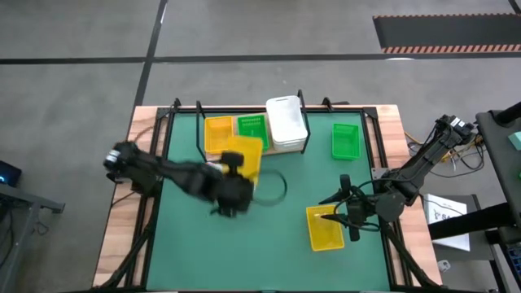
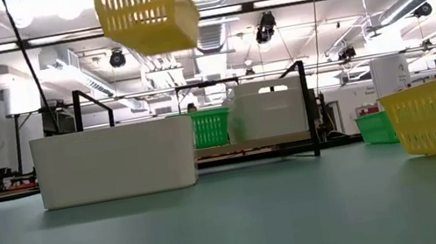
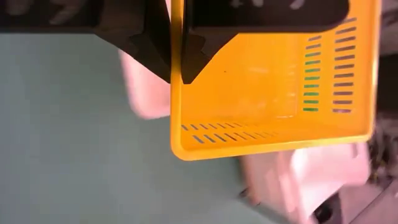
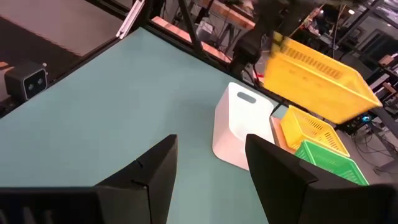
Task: Stack baskets on shelf by color
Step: Stack the left yellow bin on the yellow bin on the shelf, then stack the yellow bin on the yellow bin on the shelf
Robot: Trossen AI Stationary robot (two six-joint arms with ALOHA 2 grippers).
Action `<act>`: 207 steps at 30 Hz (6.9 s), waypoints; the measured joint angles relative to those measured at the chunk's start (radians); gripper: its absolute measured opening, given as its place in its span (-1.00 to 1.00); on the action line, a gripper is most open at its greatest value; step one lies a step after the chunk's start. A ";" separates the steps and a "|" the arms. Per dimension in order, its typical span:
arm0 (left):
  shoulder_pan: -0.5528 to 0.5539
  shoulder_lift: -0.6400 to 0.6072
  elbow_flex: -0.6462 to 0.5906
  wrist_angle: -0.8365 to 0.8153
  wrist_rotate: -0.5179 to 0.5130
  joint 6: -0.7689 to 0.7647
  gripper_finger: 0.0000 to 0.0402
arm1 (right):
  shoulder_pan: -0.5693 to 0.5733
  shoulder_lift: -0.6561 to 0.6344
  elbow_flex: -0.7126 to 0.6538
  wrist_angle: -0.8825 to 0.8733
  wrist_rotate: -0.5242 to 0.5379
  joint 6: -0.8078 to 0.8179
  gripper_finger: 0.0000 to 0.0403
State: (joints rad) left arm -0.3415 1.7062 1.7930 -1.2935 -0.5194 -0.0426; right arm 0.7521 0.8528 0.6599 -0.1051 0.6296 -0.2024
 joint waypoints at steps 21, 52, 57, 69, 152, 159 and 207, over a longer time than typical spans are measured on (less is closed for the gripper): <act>0.608 -0.354 -0.636 0.401 0.217 0.341 -1.00 | -0.008 0.000 -0.009 0.019 0.000 -0.049 -0.09; 0.635 -0.310 -0.639 0.430 0.254 0.355 -0.68 | -0.055 0.000 -0.010 0.014 0.000 -0.063 -0.09; 0.622 -0.323 -0.639 0.412 0.254 0.282 -0.59 | -0.055 0.000 -0.010 0.014 0.000 -0.063 -0.09; 0.418 -0.337 -0.635 0.526 0.253 0.002 -0.65 | -0.055 0.000 -0.010 0.014 0.000 -0.060 -0.09; -0.301 -0.599 -0.978 1.237 -0.105 0.086 -0.78 | -0.032 0.904 0.590 -0.826 -0.655 0.938 -0.75; -0.301 -0.627 -1.055 1.285 -0.125 0.117 -0.78 | -0.057 0.877 0.695 -0.858 -0.608 0.961 -0.95; -0.320 -1.042 -1.402 1.892 -0.246 0.572 -0.78 | -0.866 1.219 1.133 -0.019 -0.396 -0.034 -0.96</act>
State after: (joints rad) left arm -0.6617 0.6644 0.3907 0.5983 -0.7654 0.5293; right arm -0.1137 2.0713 1.7929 -0.1246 0.2337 -0.2359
